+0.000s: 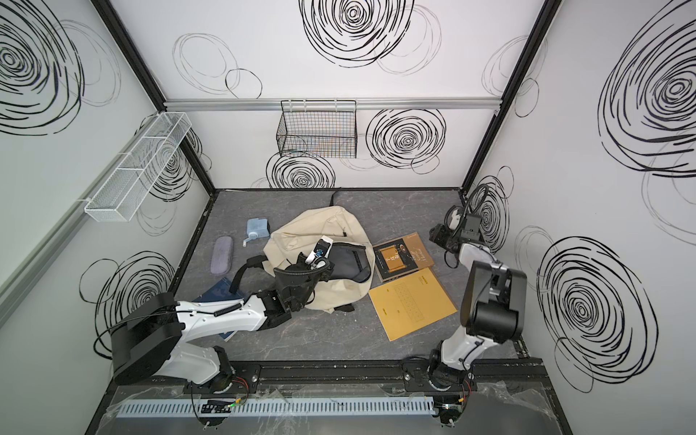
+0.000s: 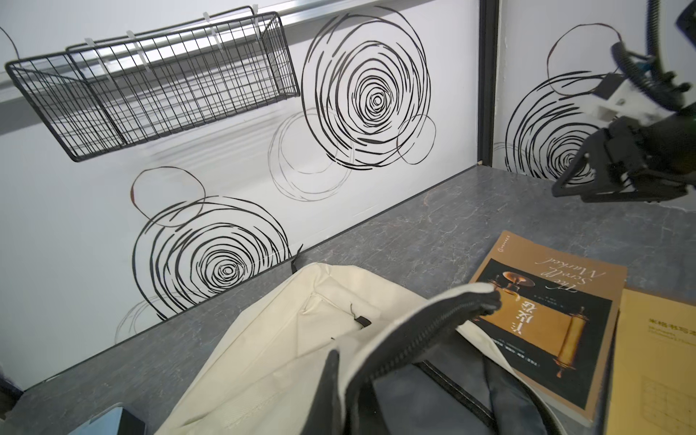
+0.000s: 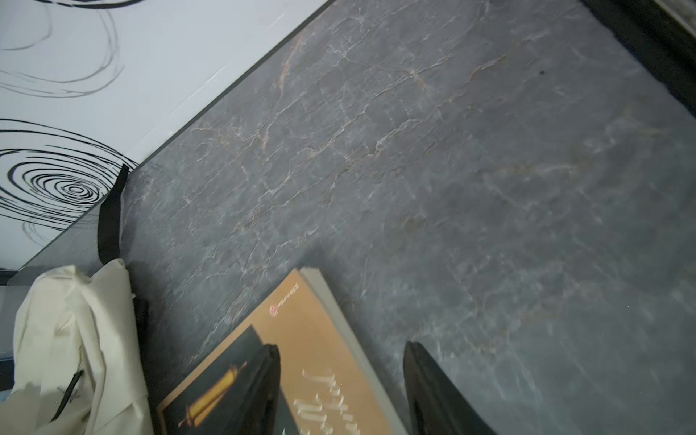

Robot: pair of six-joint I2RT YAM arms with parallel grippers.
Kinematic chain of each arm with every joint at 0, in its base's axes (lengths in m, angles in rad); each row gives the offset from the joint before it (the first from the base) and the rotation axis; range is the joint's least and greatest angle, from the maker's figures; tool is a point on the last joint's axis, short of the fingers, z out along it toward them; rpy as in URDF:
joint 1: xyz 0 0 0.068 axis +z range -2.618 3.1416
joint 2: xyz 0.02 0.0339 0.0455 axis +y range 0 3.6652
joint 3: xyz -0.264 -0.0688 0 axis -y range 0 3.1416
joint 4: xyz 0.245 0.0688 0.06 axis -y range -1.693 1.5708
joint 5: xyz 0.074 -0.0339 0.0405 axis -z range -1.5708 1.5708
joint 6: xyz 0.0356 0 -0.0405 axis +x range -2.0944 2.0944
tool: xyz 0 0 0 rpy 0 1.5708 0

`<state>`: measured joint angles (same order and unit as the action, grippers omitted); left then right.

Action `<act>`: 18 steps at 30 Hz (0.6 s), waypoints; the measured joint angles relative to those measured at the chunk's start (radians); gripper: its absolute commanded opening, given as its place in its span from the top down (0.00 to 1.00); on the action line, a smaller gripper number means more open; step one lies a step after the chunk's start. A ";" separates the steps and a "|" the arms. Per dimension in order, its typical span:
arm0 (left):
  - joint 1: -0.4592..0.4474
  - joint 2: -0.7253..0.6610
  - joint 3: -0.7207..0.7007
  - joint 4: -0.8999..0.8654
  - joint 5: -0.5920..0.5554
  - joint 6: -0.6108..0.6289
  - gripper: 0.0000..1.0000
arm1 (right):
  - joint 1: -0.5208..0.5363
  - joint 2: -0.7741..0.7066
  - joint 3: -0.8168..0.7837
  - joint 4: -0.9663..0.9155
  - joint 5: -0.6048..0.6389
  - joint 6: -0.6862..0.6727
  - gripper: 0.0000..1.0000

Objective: Pack books, pencil case, and school supplies into a backpack
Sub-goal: Close the student bag at the center of the table.

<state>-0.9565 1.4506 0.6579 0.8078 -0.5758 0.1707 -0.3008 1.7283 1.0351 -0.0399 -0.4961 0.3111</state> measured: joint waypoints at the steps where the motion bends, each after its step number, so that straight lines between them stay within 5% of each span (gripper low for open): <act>1: -0.002 0.010 0.004 0.000 0.002 -0.013 1.00 | -0.008 0.055 0.047 -0.027 -0.021 -0.014 0.43; 12: -0.044 0.141 0.065 -0.009 -0.017 -0.169 0.98 | 0.005 0.235 0.144 -0.183 -0.181 -0.113 0.38; 15: -0.060 0.168 0.079 -0.022 -0.018 -0.203 0.59 | 0.011 0.229 0.130 -0.188 -0.218 -0.116 0.38; 18: -0.071 0.180 0.085 -0.038 -0.012 -0.229 0.42 | 0.012 0.204 0.096 -0.190 -0.237 -0.114 0.38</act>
<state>-1.0271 1.6306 0.7425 0.7700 -0.5877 -0.0578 -0.2890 1.9327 1.1309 -0.2302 -0.7330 0.1967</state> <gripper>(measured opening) 0.482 0.620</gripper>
